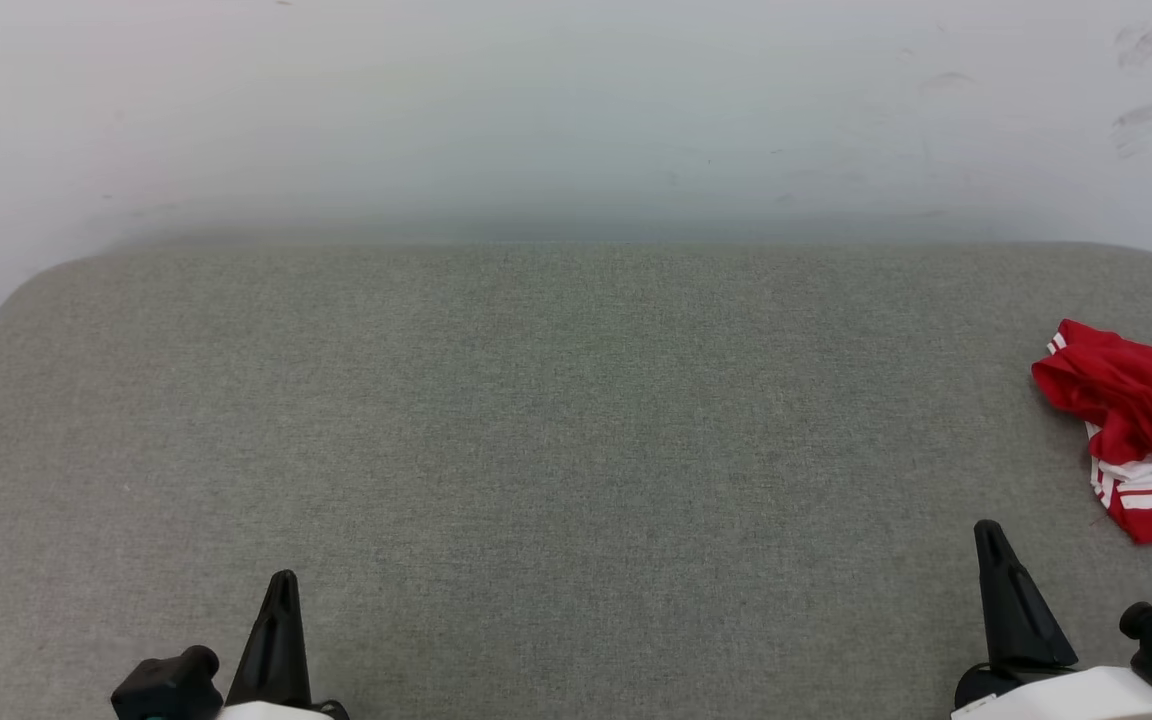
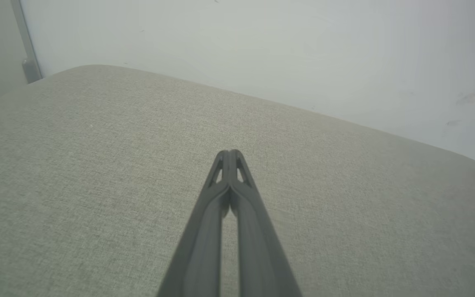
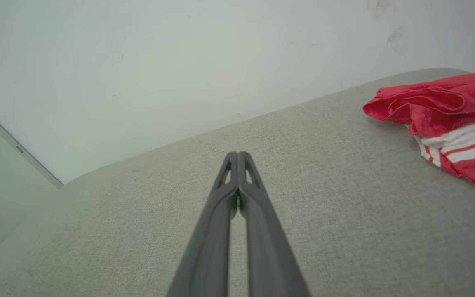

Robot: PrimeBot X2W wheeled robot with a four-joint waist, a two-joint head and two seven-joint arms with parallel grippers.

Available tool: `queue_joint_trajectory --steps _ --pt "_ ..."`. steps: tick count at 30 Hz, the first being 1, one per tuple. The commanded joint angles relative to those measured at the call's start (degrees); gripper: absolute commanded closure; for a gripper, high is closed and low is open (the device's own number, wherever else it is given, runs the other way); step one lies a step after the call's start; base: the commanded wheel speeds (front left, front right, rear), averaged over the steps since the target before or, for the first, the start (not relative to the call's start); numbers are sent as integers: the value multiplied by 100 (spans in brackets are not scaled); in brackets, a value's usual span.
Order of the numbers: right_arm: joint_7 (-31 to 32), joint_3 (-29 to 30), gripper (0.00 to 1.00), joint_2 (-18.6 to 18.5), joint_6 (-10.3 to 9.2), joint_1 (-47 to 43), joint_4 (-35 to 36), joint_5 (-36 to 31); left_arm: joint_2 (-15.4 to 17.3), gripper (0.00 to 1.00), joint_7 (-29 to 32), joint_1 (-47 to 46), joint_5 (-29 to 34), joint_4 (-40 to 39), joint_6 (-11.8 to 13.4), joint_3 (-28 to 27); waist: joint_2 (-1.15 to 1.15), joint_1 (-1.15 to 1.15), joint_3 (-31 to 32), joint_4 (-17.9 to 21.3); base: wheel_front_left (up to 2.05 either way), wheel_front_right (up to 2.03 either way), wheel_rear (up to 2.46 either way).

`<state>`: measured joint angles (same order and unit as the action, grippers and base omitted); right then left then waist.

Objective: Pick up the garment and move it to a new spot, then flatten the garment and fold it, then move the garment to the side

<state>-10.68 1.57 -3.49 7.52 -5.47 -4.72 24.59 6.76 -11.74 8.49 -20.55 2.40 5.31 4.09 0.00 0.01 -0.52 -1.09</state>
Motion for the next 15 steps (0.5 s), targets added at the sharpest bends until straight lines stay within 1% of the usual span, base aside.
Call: queue_joint_trajectory --steps 1,3,4,5,15 --pt "42 -1 100 -60 -1 193 37 306 44 100 43 -179 -309 -21 -65 -40 0 0 1 2 0 0 0" --pt "62 -1 100 -65 -1 208 22 412 44 100 61 -200 -421 1 -86 -45 0 0 1 3 0 0 0" --pt "98 -2 100 -74 -1 238 -5 616 45 100 101 -243 -640 43 -124 -57 0 0 2 5 0 0 0" --pt "98 -2 100 -74 -1 238 -5 616 45 100 101 -243 -640 43 -124 -57 0 0 2 5 0 0 0" --pt "277 1 100 -108 -1 379 -134 1568 41 100 290 -434 -1653 226 -300 -126 0 0 5 14 0 0 0"
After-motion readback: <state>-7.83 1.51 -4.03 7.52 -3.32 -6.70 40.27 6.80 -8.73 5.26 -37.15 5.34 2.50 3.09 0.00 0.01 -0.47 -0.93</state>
